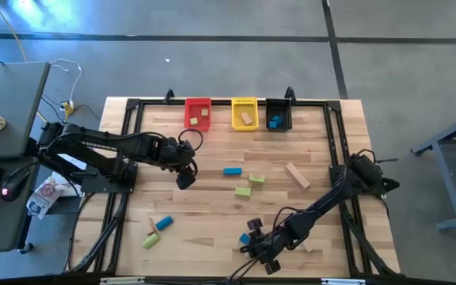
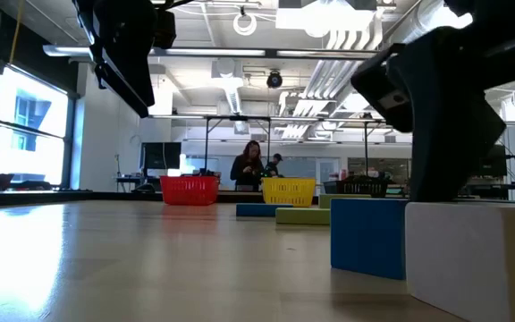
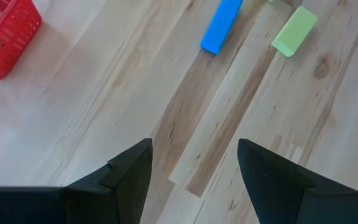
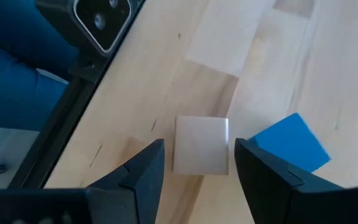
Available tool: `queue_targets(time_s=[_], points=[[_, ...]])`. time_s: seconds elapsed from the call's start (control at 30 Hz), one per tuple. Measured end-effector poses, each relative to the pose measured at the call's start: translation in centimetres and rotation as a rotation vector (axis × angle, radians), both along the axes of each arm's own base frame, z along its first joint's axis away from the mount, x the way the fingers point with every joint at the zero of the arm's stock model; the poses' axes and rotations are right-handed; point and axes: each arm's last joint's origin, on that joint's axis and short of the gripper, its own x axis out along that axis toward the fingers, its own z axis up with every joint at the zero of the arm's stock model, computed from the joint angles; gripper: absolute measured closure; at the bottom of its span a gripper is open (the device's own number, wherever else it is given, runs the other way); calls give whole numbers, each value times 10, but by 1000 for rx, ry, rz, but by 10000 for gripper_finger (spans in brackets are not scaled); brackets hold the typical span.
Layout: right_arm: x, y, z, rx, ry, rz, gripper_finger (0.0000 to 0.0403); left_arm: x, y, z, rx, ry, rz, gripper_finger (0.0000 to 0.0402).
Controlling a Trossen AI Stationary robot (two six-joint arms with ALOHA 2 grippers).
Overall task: Sort & place blocks by color
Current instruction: Put the beige block into the yellow bin
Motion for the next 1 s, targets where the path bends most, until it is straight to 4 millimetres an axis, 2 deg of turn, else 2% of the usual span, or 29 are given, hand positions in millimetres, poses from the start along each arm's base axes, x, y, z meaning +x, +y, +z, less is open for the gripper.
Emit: queue_targets(time_s=[0.17,0.37,0.47,0.63,1.0], points=[[3,3,-13,7,6,5,221,0,0,0,0,0,0,181],[5,4,-15,27,2,12,223,0,1,0,17,1,8,181],[5,4,-15,42,10,-9,239,0,1,0,22,1,11,181],[5,4,-15,61,20,-29,295,0,1,0,26,3,5,181],[6,-2,-7,67,19,-96,297,0,1,0,35,12,-15,181]])
